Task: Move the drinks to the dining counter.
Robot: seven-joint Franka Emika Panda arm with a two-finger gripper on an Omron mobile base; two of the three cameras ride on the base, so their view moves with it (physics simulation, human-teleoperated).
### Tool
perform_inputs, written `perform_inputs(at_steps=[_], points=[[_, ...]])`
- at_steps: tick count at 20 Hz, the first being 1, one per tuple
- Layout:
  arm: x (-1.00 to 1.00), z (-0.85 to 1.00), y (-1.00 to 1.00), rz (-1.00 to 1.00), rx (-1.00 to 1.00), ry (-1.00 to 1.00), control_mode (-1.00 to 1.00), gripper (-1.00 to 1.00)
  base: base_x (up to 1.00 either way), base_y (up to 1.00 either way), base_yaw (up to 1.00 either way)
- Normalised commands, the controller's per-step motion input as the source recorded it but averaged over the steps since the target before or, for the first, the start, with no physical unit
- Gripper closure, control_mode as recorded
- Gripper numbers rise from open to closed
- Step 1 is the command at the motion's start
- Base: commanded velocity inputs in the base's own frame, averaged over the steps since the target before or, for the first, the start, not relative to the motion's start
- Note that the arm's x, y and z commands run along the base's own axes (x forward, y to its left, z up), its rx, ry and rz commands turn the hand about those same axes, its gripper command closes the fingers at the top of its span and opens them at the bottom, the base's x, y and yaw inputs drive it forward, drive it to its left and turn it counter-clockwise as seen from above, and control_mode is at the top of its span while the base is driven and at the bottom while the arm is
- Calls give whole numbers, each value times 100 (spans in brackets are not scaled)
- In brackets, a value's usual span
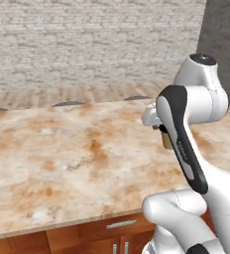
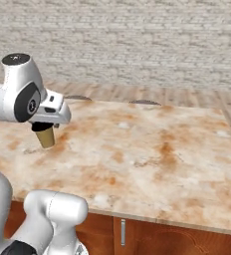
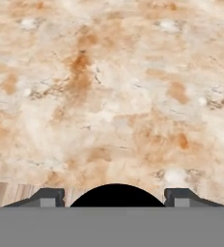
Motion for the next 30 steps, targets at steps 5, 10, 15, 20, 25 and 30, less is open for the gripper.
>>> perform_inputs(at_steps=[5,10,15,20,25,30], points=[[83,-44,0,8,0,16,-100,100,0,0,0],[62,-38,0,3,1,10,-100,100,0,0,0],[10,-24,0,0,11,-7,-100,100,0,0,0],[0,-42,0,0,19,-5,-100,100,0,0,0],[0,-44,4,0,2,2,-100,100,0,0,0],[5,-38,13,0,0,6,-100,100,0,0,0]])
